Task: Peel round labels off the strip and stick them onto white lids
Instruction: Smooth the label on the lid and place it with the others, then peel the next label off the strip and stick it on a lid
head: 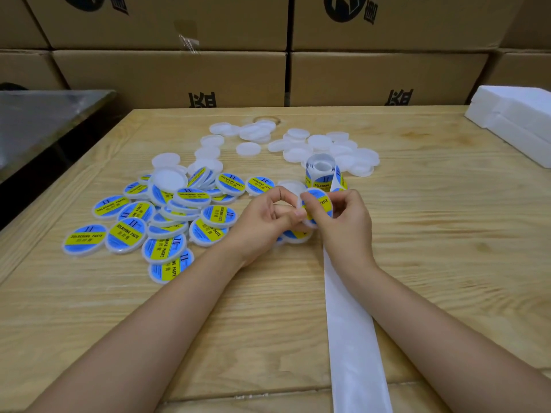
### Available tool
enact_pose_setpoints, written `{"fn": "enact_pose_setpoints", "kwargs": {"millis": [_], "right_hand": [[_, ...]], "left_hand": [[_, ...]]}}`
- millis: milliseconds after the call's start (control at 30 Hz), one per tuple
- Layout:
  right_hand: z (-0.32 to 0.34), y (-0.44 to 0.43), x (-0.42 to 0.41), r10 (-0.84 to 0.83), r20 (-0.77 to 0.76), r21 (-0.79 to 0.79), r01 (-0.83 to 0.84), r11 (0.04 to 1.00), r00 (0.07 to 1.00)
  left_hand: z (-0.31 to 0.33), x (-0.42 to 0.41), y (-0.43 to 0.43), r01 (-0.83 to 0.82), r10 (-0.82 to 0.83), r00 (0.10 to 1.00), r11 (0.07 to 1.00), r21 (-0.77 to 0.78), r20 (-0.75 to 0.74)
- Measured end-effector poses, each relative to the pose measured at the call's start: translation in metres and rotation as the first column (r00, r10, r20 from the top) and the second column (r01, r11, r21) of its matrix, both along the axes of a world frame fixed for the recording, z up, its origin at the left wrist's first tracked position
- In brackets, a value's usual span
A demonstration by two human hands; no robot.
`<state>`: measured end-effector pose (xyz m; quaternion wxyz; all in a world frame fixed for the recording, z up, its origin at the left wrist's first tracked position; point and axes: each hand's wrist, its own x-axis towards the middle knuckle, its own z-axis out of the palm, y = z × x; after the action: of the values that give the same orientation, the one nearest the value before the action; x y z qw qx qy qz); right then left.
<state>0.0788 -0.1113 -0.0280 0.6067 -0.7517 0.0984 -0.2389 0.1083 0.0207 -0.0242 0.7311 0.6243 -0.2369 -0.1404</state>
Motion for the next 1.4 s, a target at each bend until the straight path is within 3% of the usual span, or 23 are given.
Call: {"fn": "enact_pose_setpoints", "kwargs": {"millis": [200, 333, 533, 633, 867, 967, 1033, 1100, 1233, 1400], "right_hand": [[0.0, 0.002, -0.002, 0.158, 0.055, 0.063, -0.161, 0.985, 0.986], [-0.001, 0.0, -0.003, 0.115, 0.134, -0.041, -0.11, 0.993, 0.984], [-0.001, -0.003, -0.004, 0.041, 0.23, -0.076, -0.024, 0.997, 0.972], [-0.001, -0.004, -0.004, 0.028, 0.236, -0.042, -0.019, 0.999, 0.971], [-0.001, -0.004, -0.001, 0.012, 0.209, -0.02, -0.007, 1.0, 0.978], [-0.001, -0.007, 0.001, -0.028, 0.186, 0.039, 0.021, 0.999, 0.982], [-0.002, -0.009, 0.002, -0.043, 0.179, 0.079, 0.029, 0.996, 0.983], [-0.003, -0.009, 0.004, -0.056, 0.171, 0.103, 0.039, 0.994, 0.984], [-0.003, -0.01, 0.006, -0.073, 0.135, 0.158, 0.051, 0.986, 0.988], [-0.005, -0.015, 0.009, -0.111, 0.057, 0.271, 0.091, 0.958, 0.992]], "left_hand": [[0.0, 0.001, 0.003, -0.062, 0.053, 0.995, 0.992, -0.108, -0.085], [0.003, 0.004, 0.006, -0.162, 0.131, 0.974, 0.972, -0.168, -0.184], [0.011, -0.001, 0.005, -0.211, 0.186, 0.962, 0.971, -0.11, -0.202], [0.012, -0.002, 0.005, -0.226, 0.212, 0.962, 0.972, -0.066, -0.173], [0.013, -0.003, 0.0, -0.39, 0.382, 0.919, 0.917, 0.08, 0.099], [0.014, 0.002, 0.008, -0.621, 0.566, 0.761, 0.777, 0.101, 0.318], [0.015, 0.01, 0.02, -0.786, 0.633, 0.578, 0.602, 0.141, 0.515], [0.016, 0.02, 0.033, -0.875, 0.633, 0.468, 0.428, 0.225, 0.617], [0.007, 0.033, 0.053, -0.883, 0.547, 0.436, 0.103, 0.459, 0.715], [0.002, 0.036, 0.058, -0.863, 0.428, 0.435, -0.054, 0.503, 0.792]]}}
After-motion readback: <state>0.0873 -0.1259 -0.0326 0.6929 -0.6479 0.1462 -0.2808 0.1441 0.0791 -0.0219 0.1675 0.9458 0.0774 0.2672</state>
